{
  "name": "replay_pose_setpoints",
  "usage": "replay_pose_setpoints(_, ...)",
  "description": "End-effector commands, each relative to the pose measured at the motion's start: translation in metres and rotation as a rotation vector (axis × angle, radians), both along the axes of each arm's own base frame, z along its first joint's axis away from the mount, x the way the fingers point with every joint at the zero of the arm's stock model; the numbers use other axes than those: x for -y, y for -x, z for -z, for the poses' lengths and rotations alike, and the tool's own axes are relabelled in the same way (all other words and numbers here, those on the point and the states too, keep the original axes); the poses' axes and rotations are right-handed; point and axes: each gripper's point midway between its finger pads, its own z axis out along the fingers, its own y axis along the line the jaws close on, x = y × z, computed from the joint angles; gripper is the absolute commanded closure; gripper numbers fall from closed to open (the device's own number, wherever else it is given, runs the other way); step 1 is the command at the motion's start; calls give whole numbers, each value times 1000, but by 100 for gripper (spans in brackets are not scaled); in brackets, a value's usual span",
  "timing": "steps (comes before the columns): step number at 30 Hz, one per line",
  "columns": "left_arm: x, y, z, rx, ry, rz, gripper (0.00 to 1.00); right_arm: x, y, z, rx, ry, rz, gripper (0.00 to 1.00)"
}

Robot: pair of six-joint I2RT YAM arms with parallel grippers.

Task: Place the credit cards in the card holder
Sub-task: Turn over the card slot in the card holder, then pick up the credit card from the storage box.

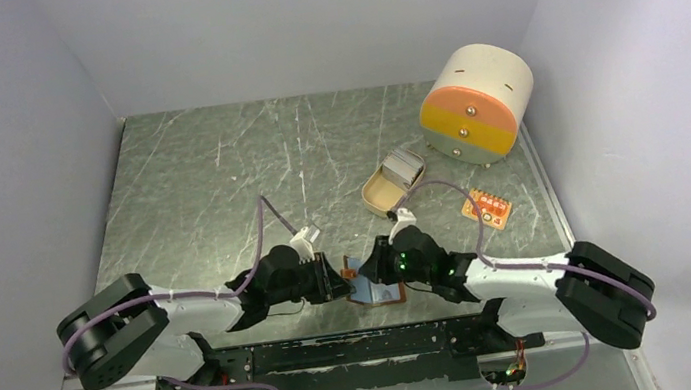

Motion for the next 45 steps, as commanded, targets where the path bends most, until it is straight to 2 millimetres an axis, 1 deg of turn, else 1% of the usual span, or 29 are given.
replay_pose_setpoints(1, 6, -7, -5, 31, -9, 1, 81, 9, -25, -36, 123, 135, 5, 64)
replay_pose_setpoints(4, 2, -7, -2, 29, -21, -11, 90, 22, -47, -71, 228, 228, 31, 54)
replay_pose_setpoints(6, -1, -6, 0, 26, -28, -14, 91, 31, -65, -92, 284, 277, 42, 50)
replay_pose_setpoints(7, -2, -6, 1, 22, -31, -16, 91, 38, -74, -98, 299, 309, 52, 49)
replay_pose_setpoints(9, -2, -5, 1, 23, -25, -14, 91, 51, -91, -104, 327, 389, 66, 45)
replay_pose_setpoints(12, -5, -4, 1, 21, -24, -17, 91, 70, -115, -108, 353, 551, 81, 39)
replay_pose_setpoints(15, -8, -5, 4, 14, -44, -37, 91, 82, -139, -108, 367, 688, 91, 35)
replay_pose_setpoints(17, -9, -5, 3, 20, -40, -35, 91, 90, -158, -111, 385, 772, 101, 34)
replay_pose_setpoints(20, -9, -4, 0, 22, -32, -29, 91, 99, -185, -108, 373, 876, 89, 33)
replay_pose_setpoints(23, -10, -3, -2, 25, -28, -28, 91, 103, -206, -100, 358, 979, 69, 27)
replay_pose_setpoints(27, -14, -1, -3, 29, -16, -35, 91, 104, -226, -86, 361, 1083, 25, 25)
replay_pose_setpoints(28, -16, 0, -3, 32, -16, -38, 91, 106, -230, -78, 347, 1121, 10, 24)
replay_pose_setpoints(30, -18, 0, -4, 34, -20, -43, 91, 111, -237, -74, 329, 1187, 10, 24)
replay_pose_setpoints(35, -22, -1, -7, 46, -13, -58, 91, 114, -250, -66, 327, 1284, -10, 23)
replay_pose_setpoints(41, -27, -2, -8, 56, -14, -75, 91, 124, -251, -44, 289, 1388, -45, 19)
replay_pose_setpoints(45, -28, -2, -8, 59, -12, -78, 91, 126, -253, -36, 284, 1415, -54, 20)
